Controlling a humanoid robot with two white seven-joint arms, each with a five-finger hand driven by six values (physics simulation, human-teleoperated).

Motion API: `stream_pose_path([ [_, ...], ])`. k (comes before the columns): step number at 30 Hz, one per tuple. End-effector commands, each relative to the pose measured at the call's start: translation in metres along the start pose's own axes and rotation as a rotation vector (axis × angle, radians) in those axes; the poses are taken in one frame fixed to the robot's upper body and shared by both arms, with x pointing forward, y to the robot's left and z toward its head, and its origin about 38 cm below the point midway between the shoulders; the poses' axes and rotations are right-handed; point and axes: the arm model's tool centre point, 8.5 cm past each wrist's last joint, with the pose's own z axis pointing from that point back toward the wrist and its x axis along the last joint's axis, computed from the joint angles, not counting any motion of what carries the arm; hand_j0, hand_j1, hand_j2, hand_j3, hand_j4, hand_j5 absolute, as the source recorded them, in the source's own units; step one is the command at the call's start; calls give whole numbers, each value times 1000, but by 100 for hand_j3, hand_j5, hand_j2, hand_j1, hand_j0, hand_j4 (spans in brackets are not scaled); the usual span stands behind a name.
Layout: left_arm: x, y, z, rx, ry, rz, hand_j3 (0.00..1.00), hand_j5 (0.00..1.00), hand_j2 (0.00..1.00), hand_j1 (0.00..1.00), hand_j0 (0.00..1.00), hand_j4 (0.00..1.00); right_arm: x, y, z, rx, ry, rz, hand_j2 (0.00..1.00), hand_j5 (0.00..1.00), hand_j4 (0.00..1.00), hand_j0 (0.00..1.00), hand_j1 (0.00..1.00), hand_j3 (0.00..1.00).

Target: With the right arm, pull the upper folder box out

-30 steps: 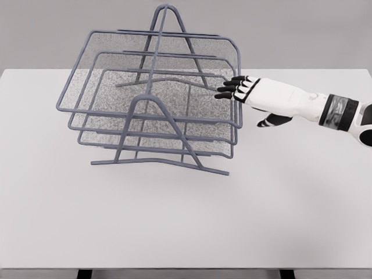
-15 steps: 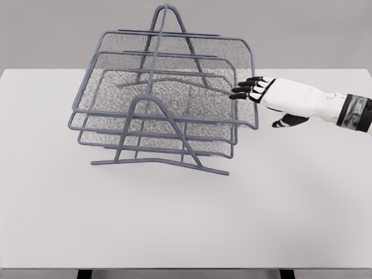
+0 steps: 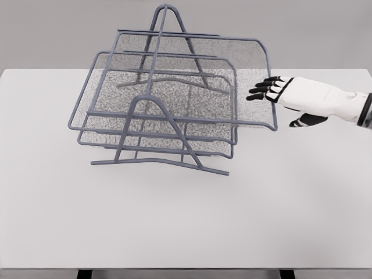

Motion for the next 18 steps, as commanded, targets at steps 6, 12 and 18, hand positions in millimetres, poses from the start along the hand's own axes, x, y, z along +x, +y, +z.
stream_pose_path([
  [6, -1, 0, 0, 0, 1, 2, 100, 100, 100, 100, 100, 100, -13, 7, 17, 75, 64, 67, 100, 100, 100, 100, 100, 100],
  [12, 0, 0, 0, 0, 0, 1, 100, 100, 100, 100, 100, 100, -17, 6, 28, 61, 94, 61, 100, 100, 100, 100, 100, 100],
  [18, -1, 0, 0, 0, 1, 1, 100, 100, 100, 100, 100, 100, -19, 8, 34, 72, 105, 62, 100, 100, 100, 100, 100, 100],
])
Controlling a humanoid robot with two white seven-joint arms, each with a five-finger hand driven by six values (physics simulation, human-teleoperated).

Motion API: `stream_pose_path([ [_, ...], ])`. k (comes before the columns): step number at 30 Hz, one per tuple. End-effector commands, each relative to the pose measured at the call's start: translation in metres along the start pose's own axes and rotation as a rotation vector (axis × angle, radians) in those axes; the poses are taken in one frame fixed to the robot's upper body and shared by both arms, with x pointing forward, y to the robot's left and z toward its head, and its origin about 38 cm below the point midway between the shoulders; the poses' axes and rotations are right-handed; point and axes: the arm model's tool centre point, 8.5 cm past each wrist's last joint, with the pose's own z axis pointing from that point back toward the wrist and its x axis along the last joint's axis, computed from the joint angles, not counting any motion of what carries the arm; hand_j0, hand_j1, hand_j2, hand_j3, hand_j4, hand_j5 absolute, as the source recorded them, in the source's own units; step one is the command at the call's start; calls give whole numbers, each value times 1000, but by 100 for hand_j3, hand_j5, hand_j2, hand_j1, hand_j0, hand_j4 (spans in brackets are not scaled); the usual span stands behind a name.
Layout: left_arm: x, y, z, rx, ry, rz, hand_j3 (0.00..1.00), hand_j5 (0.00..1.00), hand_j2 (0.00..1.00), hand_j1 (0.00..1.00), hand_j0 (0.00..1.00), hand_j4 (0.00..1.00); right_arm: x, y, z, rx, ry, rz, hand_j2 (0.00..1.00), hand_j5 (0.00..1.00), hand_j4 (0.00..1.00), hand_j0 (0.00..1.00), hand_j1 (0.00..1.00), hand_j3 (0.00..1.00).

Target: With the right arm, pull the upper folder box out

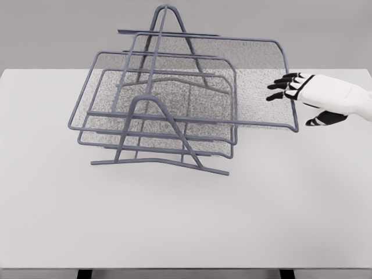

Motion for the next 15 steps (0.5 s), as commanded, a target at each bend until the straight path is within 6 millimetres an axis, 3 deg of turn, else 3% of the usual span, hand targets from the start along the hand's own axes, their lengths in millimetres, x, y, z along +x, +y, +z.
stream_pose_path([
  [1, 0, 0, 0, 0, 0, 1, 100, 100, 100, 100, 100, 100, -7, 10, 4, 85, 42, 98, 100, 100, 100, 100, 100, 100],
  [15, 0, 0, 0, 0, 0, 1, 100, 100, 100, 100, 100, 100, -13, 8, 16, 106, 67, 110, 100, 100, 100, 100, 100, 100],
])
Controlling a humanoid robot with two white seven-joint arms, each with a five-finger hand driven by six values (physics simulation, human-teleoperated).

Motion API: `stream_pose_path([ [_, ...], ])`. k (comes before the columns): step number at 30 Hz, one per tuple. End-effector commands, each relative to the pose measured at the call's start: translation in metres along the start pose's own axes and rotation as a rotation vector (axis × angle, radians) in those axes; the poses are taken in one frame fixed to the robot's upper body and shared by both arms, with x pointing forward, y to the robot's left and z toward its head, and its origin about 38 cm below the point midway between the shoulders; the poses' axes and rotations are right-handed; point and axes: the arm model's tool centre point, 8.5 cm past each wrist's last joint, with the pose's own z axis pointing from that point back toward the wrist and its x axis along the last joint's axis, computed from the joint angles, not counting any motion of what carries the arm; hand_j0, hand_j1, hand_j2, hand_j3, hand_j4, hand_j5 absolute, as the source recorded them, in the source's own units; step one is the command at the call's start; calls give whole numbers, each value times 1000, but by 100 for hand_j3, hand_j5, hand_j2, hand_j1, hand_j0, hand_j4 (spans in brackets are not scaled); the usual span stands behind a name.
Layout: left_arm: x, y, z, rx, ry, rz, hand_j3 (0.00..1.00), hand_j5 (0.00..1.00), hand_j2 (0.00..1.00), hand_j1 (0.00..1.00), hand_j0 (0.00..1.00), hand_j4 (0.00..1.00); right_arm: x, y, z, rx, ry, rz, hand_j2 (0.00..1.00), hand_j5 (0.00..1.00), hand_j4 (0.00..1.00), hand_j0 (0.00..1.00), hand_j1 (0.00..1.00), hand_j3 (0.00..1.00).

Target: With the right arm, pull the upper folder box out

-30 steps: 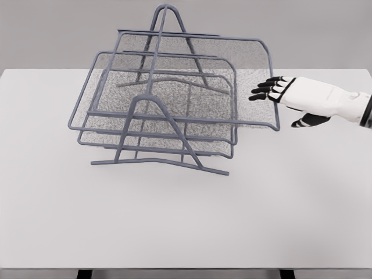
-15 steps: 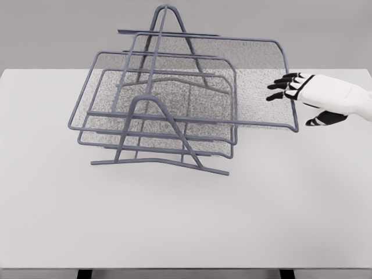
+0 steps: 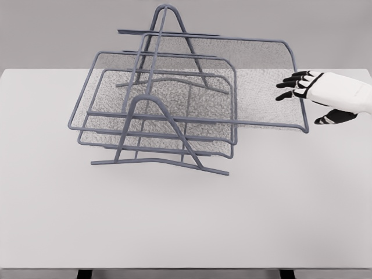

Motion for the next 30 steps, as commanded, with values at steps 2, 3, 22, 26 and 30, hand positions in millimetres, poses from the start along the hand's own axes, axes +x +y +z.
stream_pose_path([
  [2, 0, 0, 0, 1, 0, 2, 100, 100, 100, 100, 100, 100, -9, 11, 7, 99, 47, 109, 100, 100, 100, 100, 100, 100],
  [3, 0, 0, 0, 0, 0, 0, 100, 100, 100, 100, 100, 100, -9, 11, 7, 100, 47, 108, 100, 100, 100, 100, 100, 100],
  [22, 0, 0, 0, 0, 0, 0, 100, 100, 100, 100, 100, 100, -17, -6, 26, 55, 85, 104, 100, 100, 100, 100, 100, 100],
  [26, -1, 0, 0, 0, 1, 0, 100, 100, 100, 100, 100, 100, -17, -7, 26, 55, 85, 106, 100, 100, 100, 100, 100, 100],
  [30, 0, 0, 0, 0, 0, 0, 100, 100, 100, 100, 100, 100, -17, -7, 26, 54, 85, 106, 100, 100, 100, 100, 100, 100],
])
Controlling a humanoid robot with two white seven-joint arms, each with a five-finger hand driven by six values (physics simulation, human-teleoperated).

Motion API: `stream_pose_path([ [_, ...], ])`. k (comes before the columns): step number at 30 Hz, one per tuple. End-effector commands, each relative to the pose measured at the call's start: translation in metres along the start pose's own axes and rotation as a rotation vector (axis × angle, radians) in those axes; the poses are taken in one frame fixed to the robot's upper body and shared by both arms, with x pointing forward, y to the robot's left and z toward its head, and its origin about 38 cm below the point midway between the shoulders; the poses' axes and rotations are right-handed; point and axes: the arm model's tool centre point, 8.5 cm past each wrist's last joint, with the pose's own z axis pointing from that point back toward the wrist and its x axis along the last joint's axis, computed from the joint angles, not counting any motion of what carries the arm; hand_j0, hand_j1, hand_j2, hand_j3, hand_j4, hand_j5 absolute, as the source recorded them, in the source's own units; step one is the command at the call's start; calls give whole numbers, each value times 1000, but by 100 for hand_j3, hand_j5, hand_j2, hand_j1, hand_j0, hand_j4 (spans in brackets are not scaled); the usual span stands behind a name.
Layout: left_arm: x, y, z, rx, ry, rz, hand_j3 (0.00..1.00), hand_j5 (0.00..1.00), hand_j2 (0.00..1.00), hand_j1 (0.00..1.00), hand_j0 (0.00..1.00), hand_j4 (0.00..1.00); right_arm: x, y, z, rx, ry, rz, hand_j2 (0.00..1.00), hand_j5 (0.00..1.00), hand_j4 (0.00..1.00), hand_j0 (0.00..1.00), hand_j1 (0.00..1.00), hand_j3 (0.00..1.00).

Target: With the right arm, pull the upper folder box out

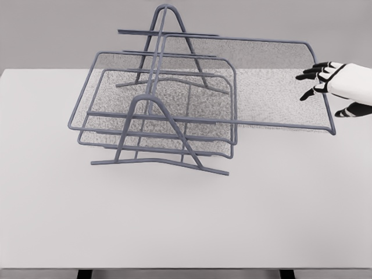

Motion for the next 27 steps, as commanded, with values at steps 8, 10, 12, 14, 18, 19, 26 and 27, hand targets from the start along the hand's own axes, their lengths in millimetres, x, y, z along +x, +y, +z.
stream_pose_path([
  [8, 0, 0, 0, 0, 0, -1, 100, 100, 100, 100, 100, 100, -2, 1, 0, 2, 13, 43, 100, 100, 100, 100, 100, 100],
  [10, 0, 0, 0, 0, 0, 1, 100, 100, 100, 100, 100, 100, -3, 1, -1, -10, 13, 38, 100, 100, 100, 100, 100, 100],
  [12, 0, 0, 0, 0, 0, 1, 100, 100, 100, 100, 100, 100, -3, 0, -2, -26, 13, 37, 100, 100, 100, 100, 100, 100],
  [14, 0, 0, 0, 1, 0, 2, 100, 100, 100, 100, 100, 100, -3, 0, -2, -26, 13, 37, 100, 100, 100, 100, 100, 100],
  [18, 0, 0, 0, 1, 0, 2, 100, 100, 100, 100, 100, 100, -4, -2, 1, -23, 17, 43, 100, 100, 100, 100, 100, 100],
  [19, 0, 0, 0, 0, 0, 1, 100, 100, 100, 100, 100, 100, -4, -2, 1, -23, 17, 43, 100, 100, 100, 100, 100, 100],
  [26, 0, 0, 0, 0, 0, 1, 100, 100, 100, 100, 100, 100, -4, -2, 1, -23, 17, 43, 100, 100, 100, 100, 100, 100],
  [27, 0, 0, 0, 0, 0, 1, 100, 100, 100, 100, 100, 100, -4, -2, 1, -22, 19, 44, 100, 100, 100, 100, 100, 100],
])
